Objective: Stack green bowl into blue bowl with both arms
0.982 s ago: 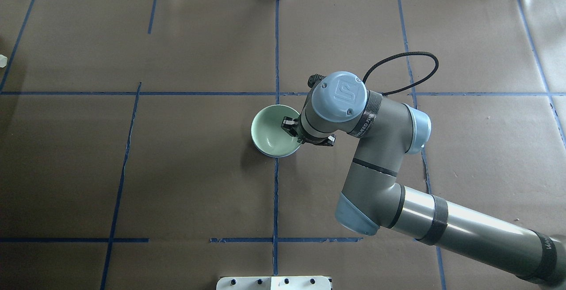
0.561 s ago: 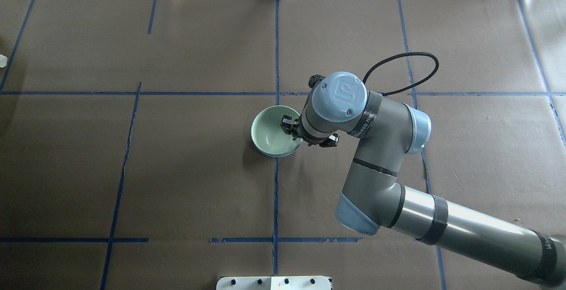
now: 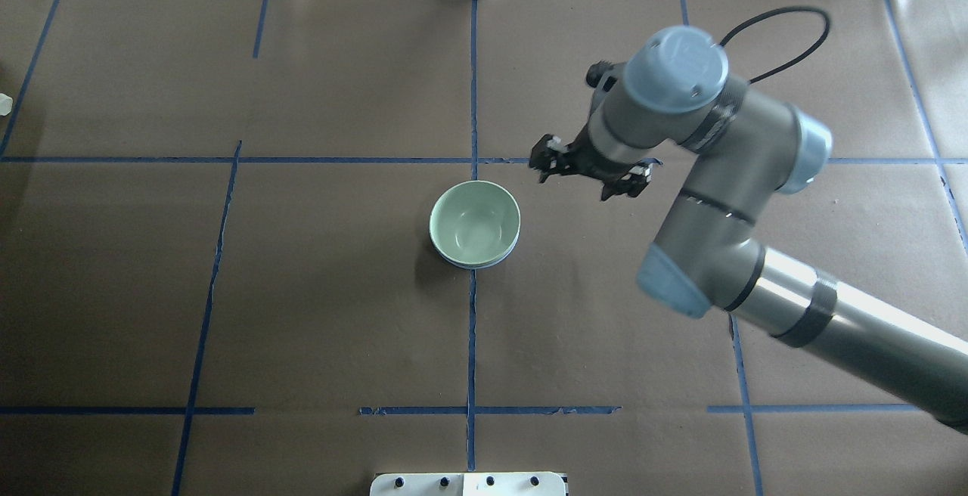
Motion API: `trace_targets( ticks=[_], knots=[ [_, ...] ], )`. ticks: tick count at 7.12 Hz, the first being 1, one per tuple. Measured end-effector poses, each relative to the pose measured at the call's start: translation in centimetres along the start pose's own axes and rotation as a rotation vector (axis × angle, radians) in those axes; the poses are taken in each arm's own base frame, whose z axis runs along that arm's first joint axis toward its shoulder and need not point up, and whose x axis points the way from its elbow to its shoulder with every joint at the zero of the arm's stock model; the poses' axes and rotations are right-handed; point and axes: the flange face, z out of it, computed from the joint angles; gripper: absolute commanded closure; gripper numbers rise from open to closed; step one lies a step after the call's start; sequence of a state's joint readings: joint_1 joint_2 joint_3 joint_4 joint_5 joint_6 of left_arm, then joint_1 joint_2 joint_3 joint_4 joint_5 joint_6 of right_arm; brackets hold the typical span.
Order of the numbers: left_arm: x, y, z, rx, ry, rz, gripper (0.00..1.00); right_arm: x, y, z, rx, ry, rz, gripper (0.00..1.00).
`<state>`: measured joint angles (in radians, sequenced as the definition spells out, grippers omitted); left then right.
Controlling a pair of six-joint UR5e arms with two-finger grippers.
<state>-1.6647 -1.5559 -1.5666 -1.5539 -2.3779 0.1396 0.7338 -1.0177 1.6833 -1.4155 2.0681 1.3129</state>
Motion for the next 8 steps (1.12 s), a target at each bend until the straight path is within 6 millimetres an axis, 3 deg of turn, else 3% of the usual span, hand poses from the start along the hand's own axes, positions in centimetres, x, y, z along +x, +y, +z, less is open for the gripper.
trace_targets(
  ticks=[2,3,4,6,7,8],
  knots=[
    [2.1,-0.6,0.0,-0.027,-0.043,0.023,0.00,11.5,-8.3,-5.9,-0.018,-0.007,-0.131,0.00],
    [4.4,-0.9,0.3,-0.055,-0.046,0.052,0.00,18.7,-11.2,-8.2,-0.016,0.002,-0.214,0.00],
    [5.9,-0.9,0.5,-0.074,-0.046,0.073,0.00,26.7,-12.8,-9.9,-0.012,0.026,-0.293,0.00],
    [6.6,-0.6,0.8,-0.085,-0.042,0.086,0.00,43.2,-12.3,-12.2,-0.021,0.098,-0.406,0.00],
    [6.4,-0.5,0.8,-0.078,-0.028,0.085,0.00,50.5,-10.4,-13.1,-0.031,0.133,-0.412,0.00],
    [6.2,-0.3,0.7,-0.047,0.004,0.097,0.00,56.5,-7.9,-13.7,-0.043,0.160,-0.386,0.00]
  ],
)
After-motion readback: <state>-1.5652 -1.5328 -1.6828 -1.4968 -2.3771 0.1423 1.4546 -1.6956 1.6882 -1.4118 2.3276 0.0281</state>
